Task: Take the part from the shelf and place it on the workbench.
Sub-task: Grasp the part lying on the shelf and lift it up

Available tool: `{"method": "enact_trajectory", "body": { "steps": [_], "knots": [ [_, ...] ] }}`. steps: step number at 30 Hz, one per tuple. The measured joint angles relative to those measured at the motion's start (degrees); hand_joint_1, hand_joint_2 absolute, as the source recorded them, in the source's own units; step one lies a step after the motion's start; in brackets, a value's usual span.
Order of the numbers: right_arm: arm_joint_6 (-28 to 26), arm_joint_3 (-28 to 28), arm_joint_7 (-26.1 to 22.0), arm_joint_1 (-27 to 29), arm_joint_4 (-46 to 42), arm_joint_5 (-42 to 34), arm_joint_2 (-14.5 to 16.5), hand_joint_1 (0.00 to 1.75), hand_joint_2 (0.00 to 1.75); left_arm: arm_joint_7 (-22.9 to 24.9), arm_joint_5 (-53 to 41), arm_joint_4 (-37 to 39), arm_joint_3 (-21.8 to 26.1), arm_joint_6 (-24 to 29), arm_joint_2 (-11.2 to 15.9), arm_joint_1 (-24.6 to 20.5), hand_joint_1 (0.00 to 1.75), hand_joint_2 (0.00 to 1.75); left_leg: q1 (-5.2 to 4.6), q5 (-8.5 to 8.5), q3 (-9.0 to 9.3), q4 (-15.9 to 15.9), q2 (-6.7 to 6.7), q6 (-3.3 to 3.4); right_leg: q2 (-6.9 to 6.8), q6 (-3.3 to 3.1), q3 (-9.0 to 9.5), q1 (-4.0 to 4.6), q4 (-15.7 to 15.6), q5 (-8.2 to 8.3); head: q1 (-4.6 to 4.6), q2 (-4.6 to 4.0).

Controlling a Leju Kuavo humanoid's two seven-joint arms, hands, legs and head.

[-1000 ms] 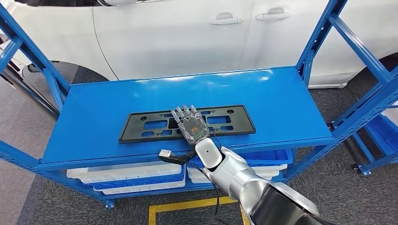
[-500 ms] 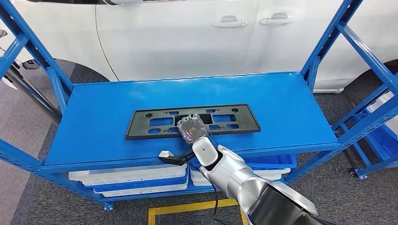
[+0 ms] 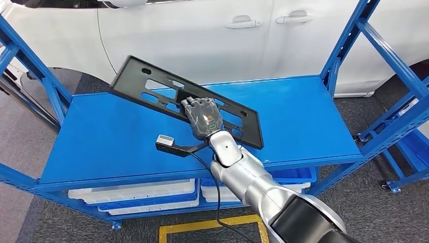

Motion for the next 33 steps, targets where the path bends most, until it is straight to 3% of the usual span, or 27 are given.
{"method": "enact_trajectory", "body": {
  "steps": [3,5,6,8,10,13,14,15,16,18,20,24,26,28,29,30,31,33],
  "knots": [
    [0.5,-6.3,-18.7,5.6,-15.1,-20.6,-0.3,1.75,1.75,-1.6,1.1,0.0,1.0,-0.8,0.0,0.0,0.00,1.75,-0.09,5.72,4.75,-10.1,-0.01,0.47,-0.08,0.53,0.66,0.11,0.2,-0.76,0.00,0.00],
    [4.6,-8.5,-27.5,9.1,-26.5,-42.4,-1.6,1.75,1.75,-2.5,2.3,0.0,2.2,-2.4,0.0,0.1,0.00,1.75,-0.30,6.84,7.02,-14.7,-0.11,1.07,-0.41,1.14,0.87,0.32,0.3,-1.18,0.01,0.01],
    [9.0,-9.0,-30.2,11.1,-32.6,-53.6,-2.9,1.75,1.75,-2.9,2.8,0.0,2.8,-3.2,0.1,0.2,0.00,1.75,-0.40,6.46,7.31,-15.2,-0.20,1.38,-0.61,1.42,0.94,0.42,0.3,-1.26,0.02,0.01],
    [23.0,-9.6,-33.5,15.7,-44.5,-72.0,-5.6,1.75,1.75,-3.3,3.4,0.0,3.8,-4.2,0.3,0.8,0.00,1.75,-0.30,6.33,7.42,-15.5,-0.24,2.03,-0.69,2.02,1.06,0.38,0.3,-1.54,0.02,0.01],
    [39.4,-10.2,-35.7,20.4,-55.9,-81.9,-7.4,1.75,1.75,-3.4,3.7,0.0,4.8,-4.5,0.6,1.4,0.00,1.75,-0.20,6.27,7.59,-15.8,0.00,2.73,-0.53,2.60,-0.06,0.26,2.8,-3.40,0.02,0.01],
    [54.1,-10.7,-36.9,25.5,-68.3,-86.6,-8.4,1.75,1.75,-3.3,3.9,0.0,5.9,-4.5,1.1,1.5,0.00,1.75,-0.36,5.98,7.84,-15.9,0.18,3.43,-0.44,2.96,-5.19,0.06,13.6,-8.41,0.02,0.01],
    [56.7,-10.8,-36.9,27.1,-70.9,-87.2,-8.6,1.75,1.75,-3.1,3.9,0.0,6.2,-4.3,1.2,1.6,0.00,1.75,-0.40,5.88,8.02,-15.9,0.13,3.54,-0.44,2.97,-6.60,0.02,16.3,-8.99,0.02,0.00],
    [59.0,-10.8,-36.9,28.9,-73.1,-87.5,-8.7,1.75,1.75,-2.6,3.9,0.0,6.4,-4.0,1.2,1.7,0.00,1.75,-0.41,5.79,8.22,-15.9,0.07,3.57,-0.44,2.94,-7.11,0.00,17.0,-8.48,0.02,0.00],
    [61.2,-10.8,-36.8,30.5,-75.0,-87.4,-8.7,1.75,1.75,-2.0,3.9,0.0,6.7,-3.6,1.3,1.9,0.00,1.75,-0.41,5.68,8.41,-15.8,0.02,3.54,-0.45,2.83,-6.51,-0.01,15.3,-6.91,0.02,0.00],
    [64.0,-10.2,-36.7,33.0,-78.2,-86.3,-8.6,1.75,1.75,-0.7,3.7,0.0,7.0,-2.8,1.3,2.0,0.00,1.75,-0.47,5.44,8.61,-15.5,-0.05,3.31,-0.45,2.36,-3.19,0.04,7.6,-2.78,0.02,0.01],
    [63.8,-9.1,-36.7,34.4,-80.6,-84.7,-8.6,1.75,1.75,0.4,3.3,0.0,7.2,-2.2,1.5,2.0,0.00,1.75,-0.68,5.24,8.53,-15.2,-0.08,2.89,-0.43,1.92,-0.81,0.25,2.0,-0.60,0.02,0.01],
    [59.7,-6.3,-36.7,35.7,-82.4,-82.7,-9.2,1.75,1.75,3.1,2.2,0.0,7.2,-0.9,2.1,2.1,0.00,1.75,-0.73,4.83,8.29,-14.8,0.00,1.67,-0.32,0.94,-0.56,0.18,0.5,0.26,0.02,0.00],
    [58.8,-4.9,-36.6,36.0,-82.8,-81.5,-9.6,1.75,1.75,4.0,2.0,0.0,7.3,-0.4,2.4,2.1,0.00,1.75,-0.59,1.71,7.09,-11.4,0.00,1.10,-0.55,0.30,-0.75,-0.08,0.0,0.92,0.02,0.00],
    [58.9,-4.0,-36.6,36.8,-83.0,-80.7,-9.9,1.75,1.75,4.5,2.0,0.0,7.4,0.1,2.5,2.2,0.00,1.75,-0.39,-2.96,4.80,-4.4,0.01,0.57,-0.70,0.06,-1.39,-0.01,0.0,1.49,0.02,0.01],
    [59.0,-3.8,-36.6,37.1,-83.0,-80.4,-10.1,1.75,1.75,4.7,2.0,0.0,7.5,0.4,2.5,2.3,0.00,1.75,-0.28,-4.48,4.08,-1.5,0.01,0.35,-0.74,0.06,-1.83,0.01,0.0,1.82,0.02,0.01],
    [58.9,-3.7,-36.6,37.4,-83.0,-80.3,-10.3,1.75,1.75,4.8,2.0,0.0,7.7,0.5,2.6,2.3,0.00,1.75,-0.20,-4.96,4.22,-0.3,0.01,0.21,-0.75,0.11,-2.29,0.02,0.1,2.16,0.02,0.01],
    [58.7,-3.6,-36.6,37.5,-83.0,-80.1,-10.5,1.75,1.75,4.8,2.0,0.0,7.8,0.6,2.6,2.4,0.00,1.75,-0.12,-4.40,5.47,-1.4,0.01,0.13,-0.74,0.21,-2.77,0.00,0.2,2.53,0.02,0.01],
    [58.0,-3.5,-36.6,37.6,-83.0,-79.7,-10.8,1.75,1.75,4.8,1.7,0.0,8.0,0.7,2.6,2.3,0.00,1.75,0.03,-1.86,10.66,-9.0,-0.01,0.20,-0.68,0.58,-3.61,-0.06,0.4,3.24,0.02,0.01]
  ]
}}
